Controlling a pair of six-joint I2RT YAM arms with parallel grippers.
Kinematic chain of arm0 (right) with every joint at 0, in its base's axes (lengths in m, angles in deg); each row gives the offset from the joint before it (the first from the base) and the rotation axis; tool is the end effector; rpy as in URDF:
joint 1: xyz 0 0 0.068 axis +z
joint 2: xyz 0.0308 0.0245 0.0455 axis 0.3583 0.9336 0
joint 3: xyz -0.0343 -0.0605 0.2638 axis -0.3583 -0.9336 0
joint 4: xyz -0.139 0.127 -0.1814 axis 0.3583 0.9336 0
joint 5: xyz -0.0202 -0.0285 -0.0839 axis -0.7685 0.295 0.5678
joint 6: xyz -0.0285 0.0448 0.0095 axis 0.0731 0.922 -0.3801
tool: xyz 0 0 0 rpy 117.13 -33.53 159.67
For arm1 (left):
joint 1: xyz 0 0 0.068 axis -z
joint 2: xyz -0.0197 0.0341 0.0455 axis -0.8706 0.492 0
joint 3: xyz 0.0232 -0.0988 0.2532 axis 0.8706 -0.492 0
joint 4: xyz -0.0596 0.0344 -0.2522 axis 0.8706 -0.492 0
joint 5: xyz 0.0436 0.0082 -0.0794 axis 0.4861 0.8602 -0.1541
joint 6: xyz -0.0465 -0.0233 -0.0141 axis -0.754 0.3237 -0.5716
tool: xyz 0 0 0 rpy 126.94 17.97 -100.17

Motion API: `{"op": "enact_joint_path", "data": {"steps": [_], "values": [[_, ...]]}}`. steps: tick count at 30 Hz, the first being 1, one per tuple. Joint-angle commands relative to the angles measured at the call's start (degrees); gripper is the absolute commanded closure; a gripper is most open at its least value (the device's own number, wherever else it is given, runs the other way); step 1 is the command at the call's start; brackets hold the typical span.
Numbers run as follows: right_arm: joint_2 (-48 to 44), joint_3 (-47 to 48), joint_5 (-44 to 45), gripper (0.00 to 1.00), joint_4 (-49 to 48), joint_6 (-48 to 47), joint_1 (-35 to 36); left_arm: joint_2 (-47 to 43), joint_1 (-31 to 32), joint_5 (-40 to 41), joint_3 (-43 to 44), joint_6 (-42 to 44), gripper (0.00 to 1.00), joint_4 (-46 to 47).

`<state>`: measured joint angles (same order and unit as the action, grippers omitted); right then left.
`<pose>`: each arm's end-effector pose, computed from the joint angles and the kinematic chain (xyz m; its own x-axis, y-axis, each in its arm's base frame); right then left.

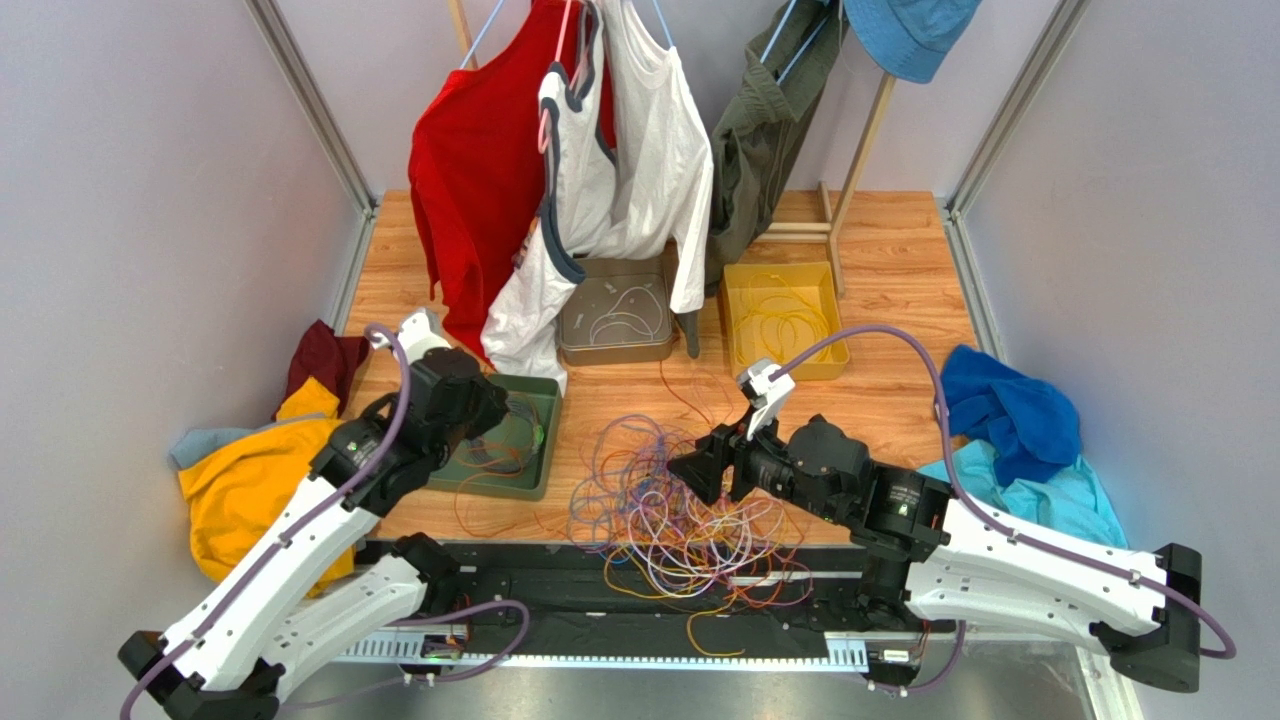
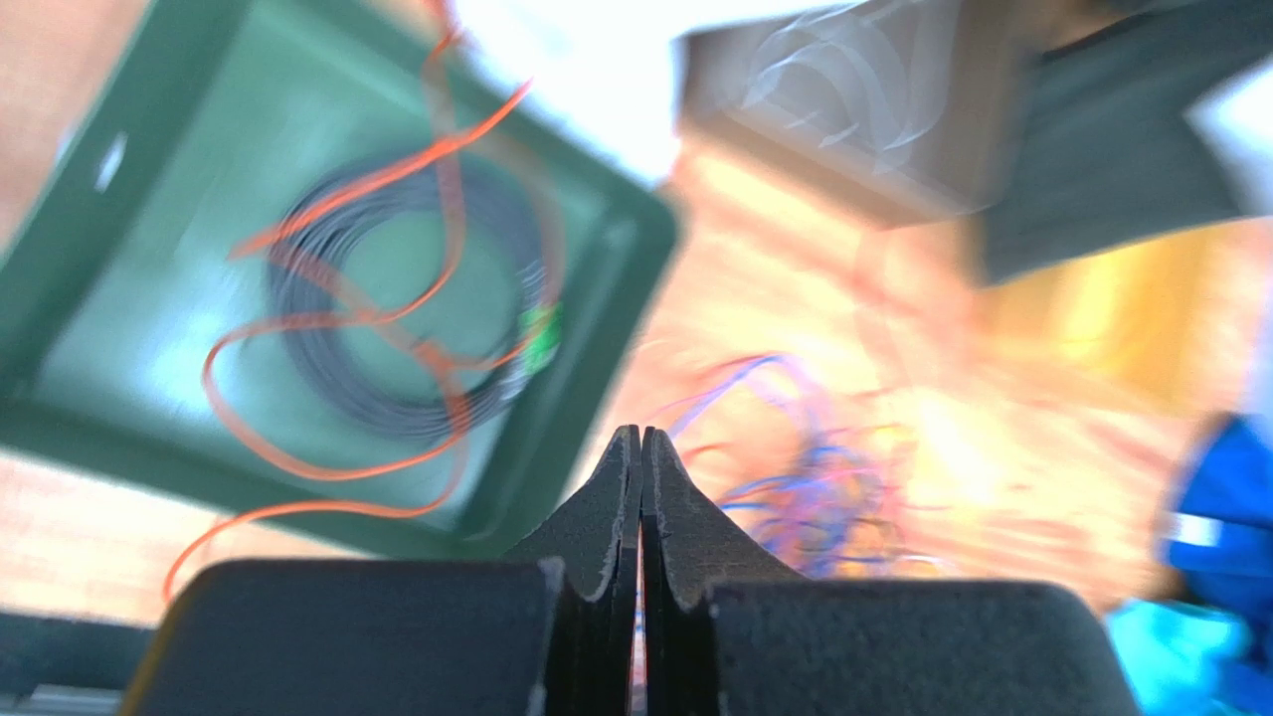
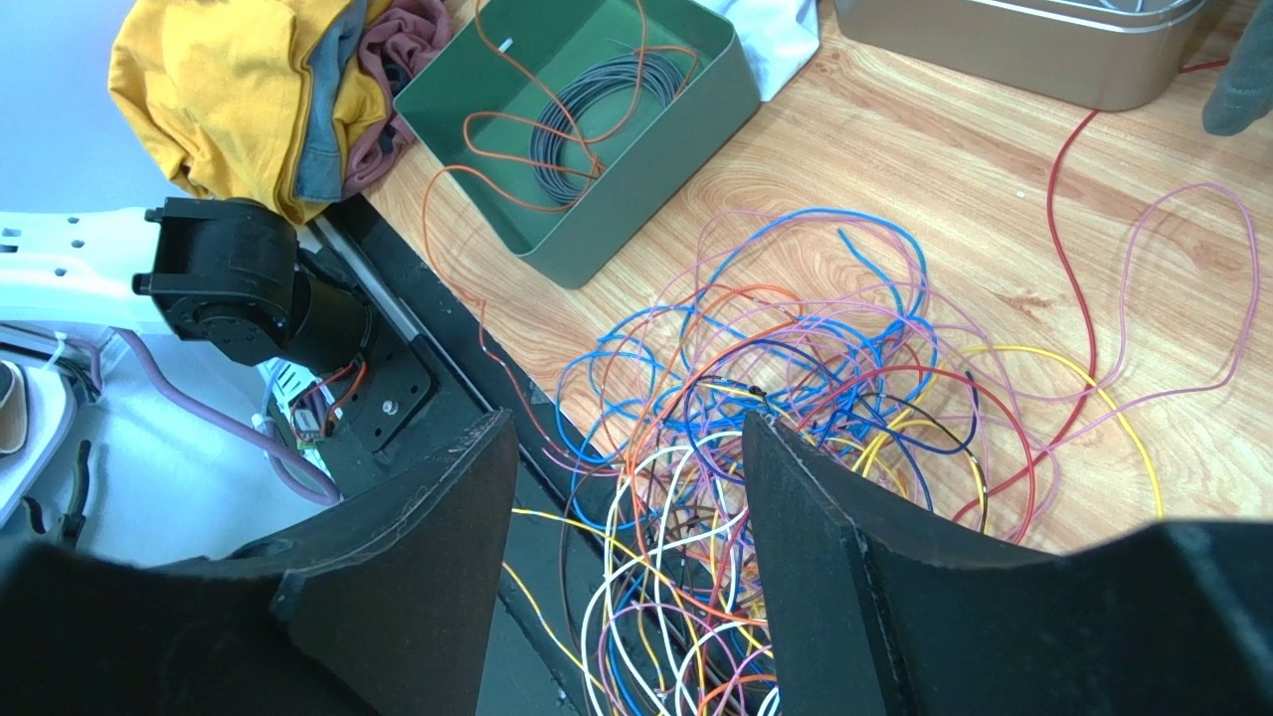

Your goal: Untangle the cables

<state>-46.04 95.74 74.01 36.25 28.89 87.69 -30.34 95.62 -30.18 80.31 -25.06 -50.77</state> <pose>0.0760 0.1586 0.2877 -0.4980 -0.0051 -0.8672 -0.6707 0.6361 0.3815 0.1281 -0.0720 0.3169 -0.4932 -0.5965 -0.6331 -0.2986 0.7997 -0.5208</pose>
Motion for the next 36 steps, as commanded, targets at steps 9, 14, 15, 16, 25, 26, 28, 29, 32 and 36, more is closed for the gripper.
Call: {"op": "enact_joint_path", "data": {"steps": [9,14,15,16,25,26,28,29,32,36], "values": [[0.12,-0.9,0.88,0.39,-2.34,0.44,0.28,-12.02,-0.2,-8.13,-21.68,-13.99,0.25,2.25],[0.65,-0.81,0.89,0.39,-2.51,-0.26,0.28,-23.37,-0.2,-4.52,-25.58,-19.1,0.16,0.59],[1.08,-0.81,0.97,0.39,-2.86,-0.26,0.28,-23.47,-0.2,-3.73,-25.24,-19.1,0.16,0.06],[1.44,-0.72,0.89,0.39,-3.13,-0.26,0.28,-23.38,-0.2,-3.47,-25.06,-19.19,0.16,-0.56],[3.2,-0.81,0.62,0.4,-3.83,-0.17,0.28,-18.37,-0.2,-2.94,-26.11,-19.81,0.37,0.84],[2.94,-0.81,0.88,0.39,-3.66,-0.26,0.28,-17.33,-0.29,-2.59,-26.37,-19.89,0.41,1.19],[2.85,-0.9,1.06,0.4,-3.39,-0.35,0.19,-15.92,-0.2,-2.41,-26.55,-19.9,0.55,2.24],[2.76,-0.99,1.15,0.4,-3.13,-0.35,0.28,-14.17,-0.2,-2.32,-26.81,-19.9,0.59,2.69],[2.58,-1.07,1.41,0.4,-2.87,-0.35,0.28,-10.3,-0.2,-2.06,-26.9,-19.63,0.73,4.44],[1.71,-1.16,1.85,0.4,-1.9,-0.61,0.28,-7.48,-0.2,-1.09,-26.03,-18.67,0.95,5.85]]}}
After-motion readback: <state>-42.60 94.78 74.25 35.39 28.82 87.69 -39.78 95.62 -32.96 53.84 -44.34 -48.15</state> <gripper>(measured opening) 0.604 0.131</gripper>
